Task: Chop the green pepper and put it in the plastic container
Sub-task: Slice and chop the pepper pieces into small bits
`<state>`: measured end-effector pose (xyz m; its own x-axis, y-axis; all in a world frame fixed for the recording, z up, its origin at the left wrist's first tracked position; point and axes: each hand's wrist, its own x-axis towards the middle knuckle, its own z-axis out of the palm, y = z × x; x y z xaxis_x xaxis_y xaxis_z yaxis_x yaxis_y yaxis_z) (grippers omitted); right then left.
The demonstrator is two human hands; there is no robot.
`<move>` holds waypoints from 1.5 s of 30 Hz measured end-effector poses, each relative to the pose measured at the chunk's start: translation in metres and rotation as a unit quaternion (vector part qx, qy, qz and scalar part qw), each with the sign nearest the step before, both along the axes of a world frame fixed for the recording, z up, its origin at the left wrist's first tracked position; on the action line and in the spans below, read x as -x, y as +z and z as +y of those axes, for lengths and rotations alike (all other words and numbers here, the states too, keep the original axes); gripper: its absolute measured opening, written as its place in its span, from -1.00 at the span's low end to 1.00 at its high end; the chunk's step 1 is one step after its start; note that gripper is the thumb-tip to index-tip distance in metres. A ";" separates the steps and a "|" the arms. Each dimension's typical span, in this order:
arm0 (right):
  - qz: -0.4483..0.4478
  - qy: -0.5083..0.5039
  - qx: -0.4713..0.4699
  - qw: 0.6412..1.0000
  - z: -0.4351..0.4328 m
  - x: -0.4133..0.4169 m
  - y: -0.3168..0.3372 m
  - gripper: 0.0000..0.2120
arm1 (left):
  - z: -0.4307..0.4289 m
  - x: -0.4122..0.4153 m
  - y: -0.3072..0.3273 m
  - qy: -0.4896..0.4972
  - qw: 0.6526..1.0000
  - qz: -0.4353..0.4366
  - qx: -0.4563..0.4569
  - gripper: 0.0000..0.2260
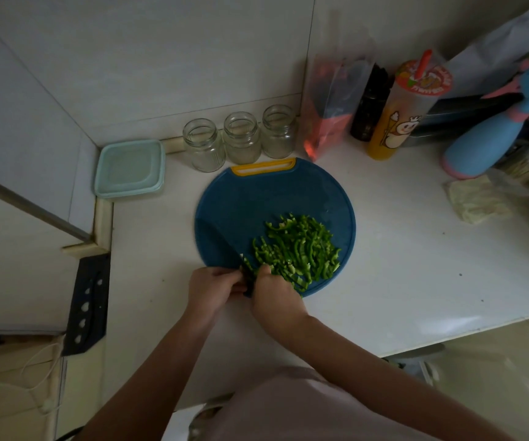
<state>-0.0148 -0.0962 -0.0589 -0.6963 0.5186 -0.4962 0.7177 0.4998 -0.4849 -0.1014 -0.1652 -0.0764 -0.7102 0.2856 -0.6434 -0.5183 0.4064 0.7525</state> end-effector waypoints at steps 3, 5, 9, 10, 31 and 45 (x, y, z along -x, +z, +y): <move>0.036 -0.041 0.044 0.998 0.009 -0.005 -0.004 -0.78 | -0.002 -0.001 0.001 0.012 1.000 -0.006 -0.017 -0.95; 0.049 -0.047 0.051 0.996 0.013 -0.009 -0.005 -0.78 | -0.002 -0.001 0.003 0.010 0.999 -0.012 -0.028 -0.92; 0.075 -0.036 0.056 0.995 0.014 -0.020 -0.004 -0.79 | -0.002 0.000 0.006 -0.006 0.999 -0.024 -0.025 -0.90; 0.080 -0.028 0.051 0.995 0.014 -0.022 -0.004 -0.78 | -0.002 0.001 0.007 -0.010 0.999 -0.024 -0.021 -0.90; 0.031 0.057 -0.033 0.997 -0.001 -0.022 -0.003 -0.76 | 0.004 0.010 -0.002 -0.083 0.994 0.041 0.062 -0.88; 0.024 0.019 0.029 0.999 0.001 -0.012 0.001 -0.83 | 0.007 0.013 -0.003 -0.118 0.986 0.077 0.091 -0.90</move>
<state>-0.0026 -0.0953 -0.0582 -0.7392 0.4624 -0.4897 0.6734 0.4963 -0.5479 -0.1144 -0.1578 -0.0795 -0.7309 0.3441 -0.5894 -0.2792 0.6373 0.7183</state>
